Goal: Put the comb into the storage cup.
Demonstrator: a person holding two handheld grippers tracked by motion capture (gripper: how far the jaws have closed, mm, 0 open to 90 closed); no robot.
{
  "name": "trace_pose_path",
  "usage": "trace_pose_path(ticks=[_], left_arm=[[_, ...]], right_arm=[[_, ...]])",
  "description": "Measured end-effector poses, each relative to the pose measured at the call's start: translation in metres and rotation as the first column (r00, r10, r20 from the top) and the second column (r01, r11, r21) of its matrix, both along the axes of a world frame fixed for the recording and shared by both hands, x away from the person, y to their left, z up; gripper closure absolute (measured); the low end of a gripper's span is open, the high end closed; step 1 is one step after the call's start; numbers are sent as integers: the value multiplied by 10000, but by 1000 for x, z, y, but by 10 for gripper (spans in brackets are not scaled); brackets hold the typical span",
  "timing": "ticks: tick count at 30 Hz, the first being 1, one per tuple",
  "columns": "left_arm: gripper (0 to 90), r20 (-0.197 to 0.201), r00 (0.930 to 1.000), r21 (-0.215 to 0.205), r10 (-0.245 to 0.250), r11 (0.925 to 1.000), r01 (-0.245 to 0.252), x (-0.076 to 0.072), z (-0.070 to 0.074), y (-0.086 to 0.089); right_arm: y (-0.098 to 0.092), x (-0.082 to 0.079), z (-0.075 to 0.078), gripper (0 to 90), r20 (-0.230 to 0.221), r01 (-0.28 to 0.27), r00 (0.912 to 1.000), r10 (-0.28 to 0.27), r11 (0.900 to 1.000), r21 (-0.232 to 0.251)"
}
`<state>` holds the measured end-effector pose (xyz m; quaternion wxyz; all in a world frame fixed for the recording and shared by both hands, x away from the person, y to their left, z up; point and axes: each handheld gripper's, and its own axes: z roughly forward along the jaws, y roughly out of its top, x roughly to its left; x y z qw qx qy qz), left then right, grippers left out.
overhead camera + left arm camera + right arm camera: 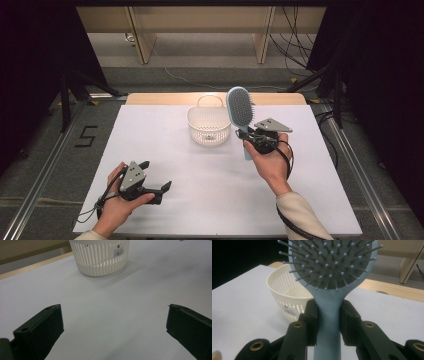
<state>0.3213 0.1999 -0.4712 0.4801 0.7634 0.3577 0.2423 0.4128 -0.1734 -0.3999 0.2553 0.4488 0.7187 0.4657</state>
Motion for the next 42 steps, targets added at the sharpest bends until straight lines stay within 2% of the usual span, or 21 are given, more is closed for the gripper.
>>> trace_pose_path(ticks=[15, 42], left_arm=[[3, 12, 10000, -1, 20, 10000, -20, 0, 0, 0], [3, -6, 10000, 3, 10, 10000, -10, 0, 0, 0]], right_arm=[[0, 2, 3, 706, 268, 104, 9996, -106, 9999, 95], [6, 6, 6, 706, 479, 124, 9988, -130, 9998, 134]])
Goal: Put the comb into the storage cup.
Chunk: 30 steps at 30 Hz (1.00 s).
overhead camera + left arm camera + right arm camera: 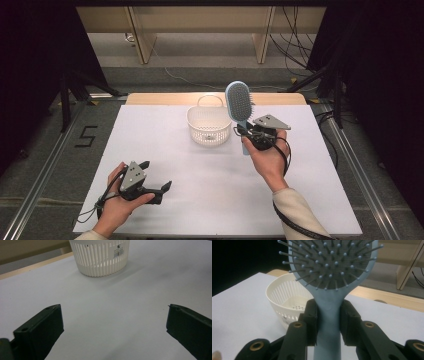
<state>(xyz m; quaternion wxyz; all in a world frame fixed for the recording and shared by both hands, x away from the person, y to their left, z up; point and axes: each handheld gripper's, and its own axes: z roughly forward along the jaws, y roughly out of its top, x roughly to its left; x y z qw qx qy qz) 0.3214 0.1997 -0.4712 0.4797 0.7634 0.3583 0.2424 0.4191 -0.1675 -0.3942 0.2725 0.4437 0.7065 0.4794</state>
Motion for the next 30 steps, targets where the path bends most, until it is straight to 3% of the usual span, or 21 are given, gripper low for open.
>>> trace_pose_path(ticks=[30], left_arm=[[3, 13, 10000, -7, -14, 10000, 14, 0, 0, 0]], right_arm=[[8, 4, 5, 706, 284, -19, 9996, 23, 9999, -141]])
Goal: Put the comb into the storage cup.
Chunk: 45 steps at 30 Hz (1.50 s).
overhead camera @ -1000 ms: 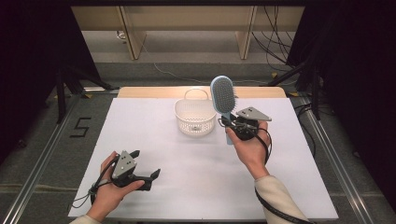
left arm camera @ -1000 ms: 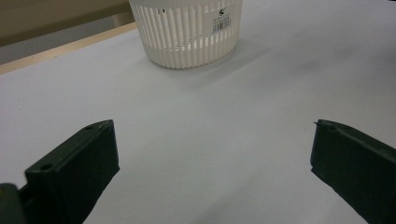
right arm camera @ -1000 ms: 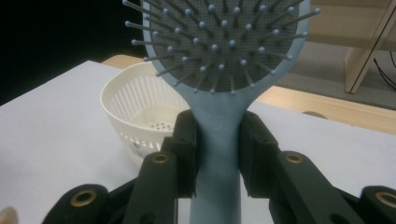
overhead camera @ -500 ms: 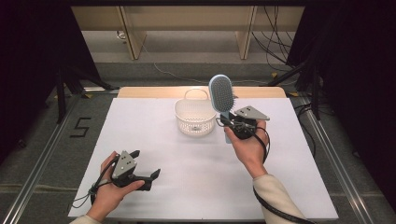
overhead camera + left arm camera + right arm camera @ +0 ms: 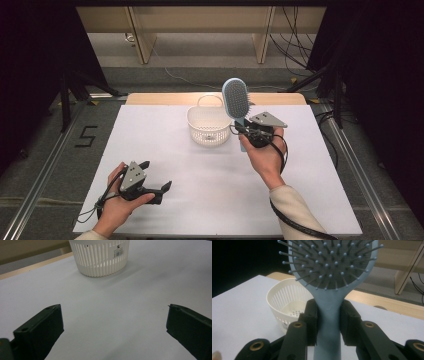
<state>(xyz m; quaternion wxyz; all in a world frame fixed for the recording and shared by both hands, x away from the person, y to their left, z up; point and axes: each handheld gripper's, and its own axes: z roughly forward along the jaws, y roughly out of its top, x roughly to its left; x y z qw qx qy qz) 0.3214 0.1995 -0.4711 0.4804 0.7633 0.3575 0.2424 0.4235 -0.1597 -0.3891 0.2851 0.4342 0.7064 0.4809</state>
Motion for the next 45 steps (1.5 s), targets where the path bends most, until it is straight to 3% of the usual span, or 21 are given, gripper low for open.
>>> trace_pose_path(ticks=[45], left_arm=[[3, -2, 10000, -35, -3, 10000, 3, 0, 0, 0]], right_arm=[[11, 9, 13, 706, 382, -22, 9993, 25, 10000, -67]])
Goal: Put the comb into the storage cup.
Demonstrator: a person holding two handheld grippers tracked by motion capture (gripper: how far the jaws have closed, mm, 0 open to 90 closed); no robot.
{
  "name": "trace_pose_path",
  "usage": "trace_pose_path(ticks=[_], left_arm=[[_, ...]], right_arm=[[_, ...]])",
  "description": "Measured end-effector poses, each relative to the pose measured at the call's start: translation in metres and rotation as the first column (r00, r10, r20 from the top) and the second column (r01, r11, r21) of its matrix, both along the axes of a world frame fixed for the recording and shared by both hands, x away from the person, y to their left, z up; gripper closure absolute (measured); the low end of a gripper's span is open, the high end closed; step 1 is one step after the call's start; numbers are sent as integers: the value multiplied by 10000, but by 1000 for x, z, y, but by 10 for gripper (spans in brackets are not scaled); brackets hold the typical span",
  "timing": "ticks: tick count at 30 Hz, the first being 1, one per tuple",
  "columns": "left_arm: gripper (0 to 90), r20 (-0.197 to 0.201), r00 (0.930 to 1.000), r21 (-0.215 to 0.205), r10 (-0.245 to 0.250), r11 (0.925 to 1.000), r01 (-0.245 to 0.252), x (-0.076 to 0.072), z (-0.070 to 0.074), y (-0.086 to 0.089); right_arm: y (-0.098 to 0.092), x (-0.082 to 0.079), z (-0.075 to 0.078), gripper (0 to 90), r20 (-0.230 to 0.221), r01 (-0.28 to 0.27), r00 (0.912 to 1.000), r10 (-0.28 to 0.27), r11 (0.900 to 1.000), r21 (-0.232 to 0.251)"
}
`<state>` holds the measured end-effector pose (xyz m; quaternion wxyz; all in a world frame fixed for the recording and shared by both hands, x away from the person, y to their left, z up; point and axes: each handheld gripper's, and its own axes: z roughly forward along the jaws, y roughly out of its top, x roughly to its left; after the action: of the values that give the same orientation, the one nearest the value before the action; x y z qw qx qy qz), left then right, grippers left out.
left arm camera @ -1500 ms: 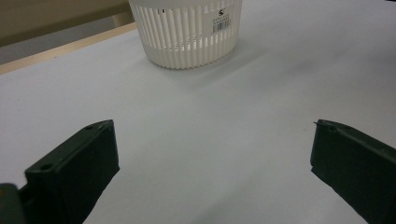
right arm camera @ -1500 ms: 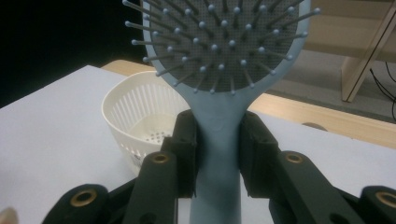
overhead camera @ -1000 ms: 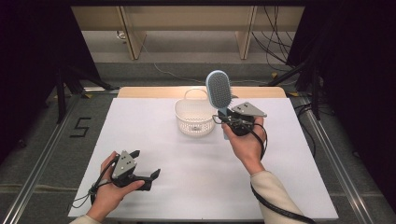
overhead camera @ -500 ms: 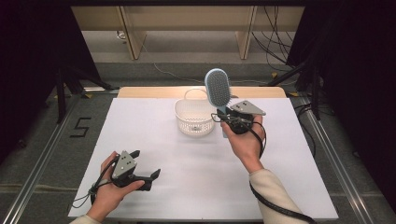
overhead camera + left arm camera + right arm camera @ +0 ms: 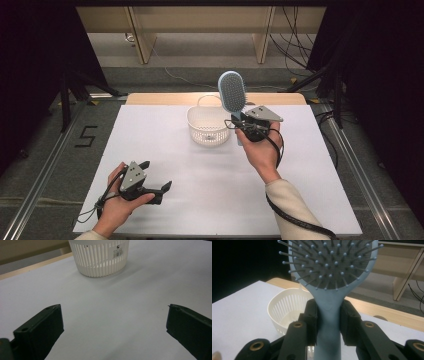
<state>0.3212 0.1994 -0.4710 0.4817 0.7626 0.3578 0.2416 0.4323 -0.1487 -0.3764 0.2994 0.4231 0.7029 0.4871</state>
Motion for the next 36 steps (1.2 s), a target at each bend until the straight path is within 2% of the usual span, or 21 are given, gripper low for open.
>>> trace_pose_path(ticks=[36], left_arm=[[4, 9, 10000, -9, -9, 10000, 9, 0, 0, 0]], right_arm=[[4, 6, 5, 706, 91, 44, 9999, -44, 10000, 14]])
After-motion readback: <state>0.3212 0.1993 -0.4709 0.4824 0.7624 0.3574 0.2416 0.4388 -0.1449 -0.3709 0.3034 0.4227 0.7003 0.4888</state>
